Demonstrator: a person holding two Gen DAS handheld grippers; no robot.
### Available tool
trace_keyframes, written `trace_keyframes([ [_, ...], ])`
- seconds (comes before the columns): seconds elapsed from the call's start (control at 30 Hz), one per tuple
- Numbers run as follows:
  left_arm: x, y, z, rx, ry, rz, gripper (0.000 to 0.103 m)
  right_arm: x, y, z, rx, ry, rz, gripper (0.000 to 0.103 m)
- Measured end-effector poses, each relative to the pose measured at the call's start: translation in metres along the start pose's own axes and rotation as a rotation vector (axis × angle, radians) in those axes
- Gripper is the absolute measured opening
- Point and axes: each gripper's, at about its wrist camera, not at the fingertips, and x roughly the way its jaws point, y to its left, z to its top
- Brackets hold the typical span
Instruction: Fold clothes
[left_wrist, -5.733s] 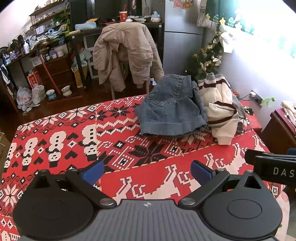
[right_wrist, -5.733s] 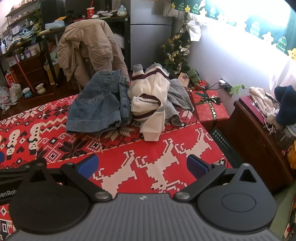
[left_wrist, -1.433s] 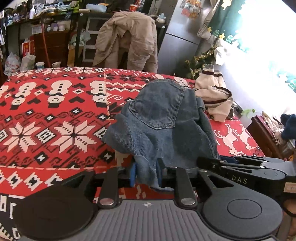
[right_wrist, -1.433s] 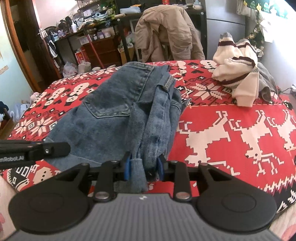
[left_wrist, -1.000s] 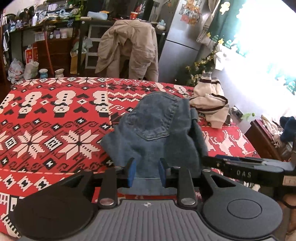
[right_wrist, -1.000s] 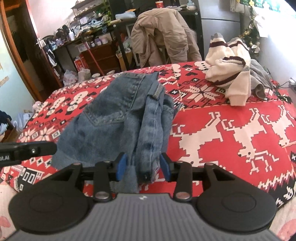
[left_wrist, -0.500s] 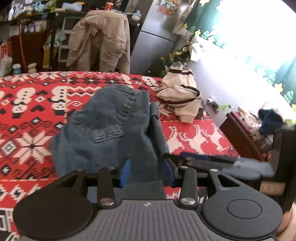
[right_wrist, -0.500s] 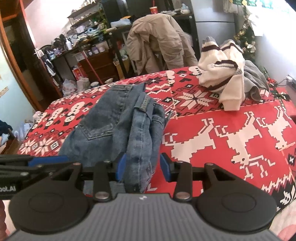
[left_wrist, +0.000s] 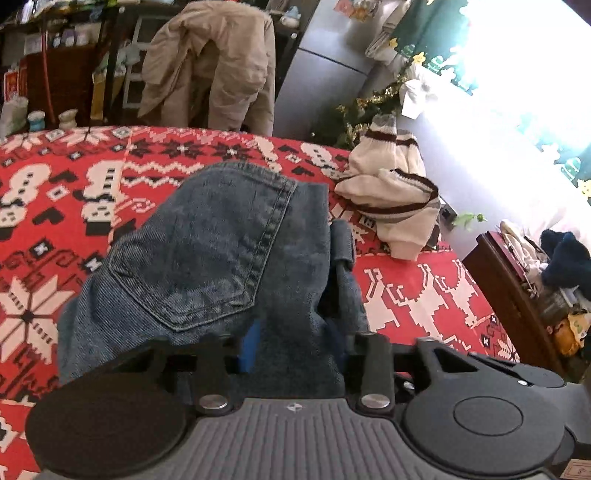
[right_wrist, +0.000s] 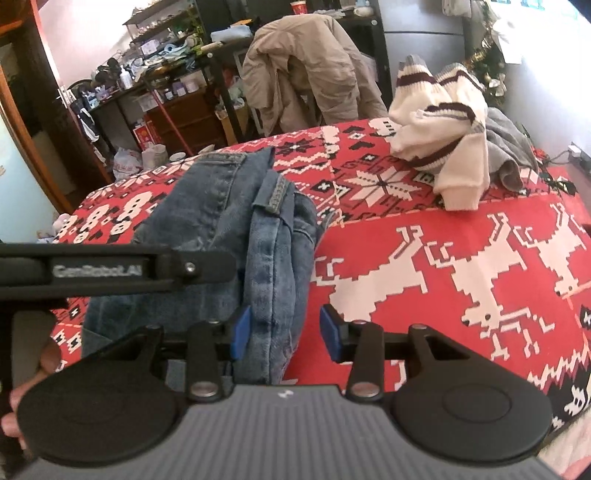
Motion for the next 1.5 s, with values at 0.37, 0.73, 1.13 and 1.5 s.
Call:
trace_keyframes([
  [0.37, -0.046, 0.023, -0.006, -0.046, -0.149, 0.048, 0.001, 0.009, 0.015, 0.0, -0.066, -0.023, -0.044, 0.014],
  [0.73, -0.148, 0.109, 0.009, -0.24, -0.342, 0.176, 0.001, -0.016, -0.006, 0.022, -0.014, -0.11, -0.082, 0.012],
  [1.13, -0.13, 0.143, -0.014, -0.304, -0.242, 0.275, 0.002, -0.033, -0.05, 0.033, 0.072, -0.153, -0.166, 0.012],
  [1.5, -0.135, 0.137, -0.016, -0.247, -0.26, 0.267, 0.055, -0.022, -0.062, 0.016, 0.076, -0.114, -0.188, 0.026],
])
